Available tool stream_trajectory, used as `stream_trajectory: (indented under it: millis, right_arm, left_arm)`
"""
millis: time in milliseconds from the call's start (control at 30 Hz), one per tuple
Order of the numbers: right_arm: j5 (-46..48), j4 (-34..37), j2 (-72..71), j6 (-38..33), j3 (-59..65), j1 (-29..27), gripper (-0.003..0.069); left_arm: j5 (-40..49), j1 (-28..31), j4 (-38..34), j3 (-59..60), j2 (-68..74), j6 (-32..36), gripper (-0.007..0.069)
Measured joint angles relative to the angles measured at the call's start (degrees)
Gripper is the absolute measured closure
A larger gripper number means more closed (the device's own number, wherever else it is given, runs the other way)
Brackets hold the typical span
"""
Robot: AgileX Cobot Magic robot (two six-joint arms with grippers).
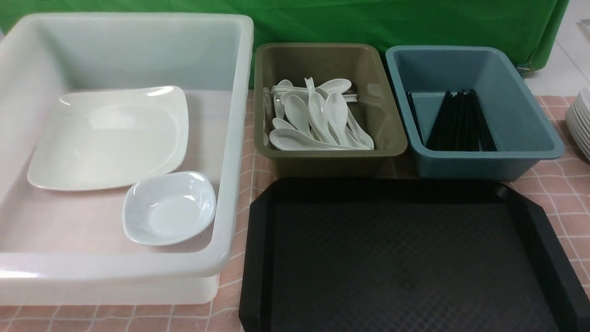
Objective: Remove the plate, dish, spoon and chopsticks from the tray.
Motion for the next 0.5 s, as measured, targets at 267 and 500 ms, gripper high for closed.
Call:
stream_trajectory:
  millis: [267,500]
  right_arm:
    - [0.4,0.0,0.0,0.0,0.0,0.0,0.0615]
    - [-0.1,0.0,0.0,0.0,1.1,0.0,0.0603]
  left_arm:
    - [0.0,0.0,0.0,0.0,0.0,-0.1,0.0628]
    - [0.0,0.0,0.0,0.0,0.0,-0.1,0.0627]
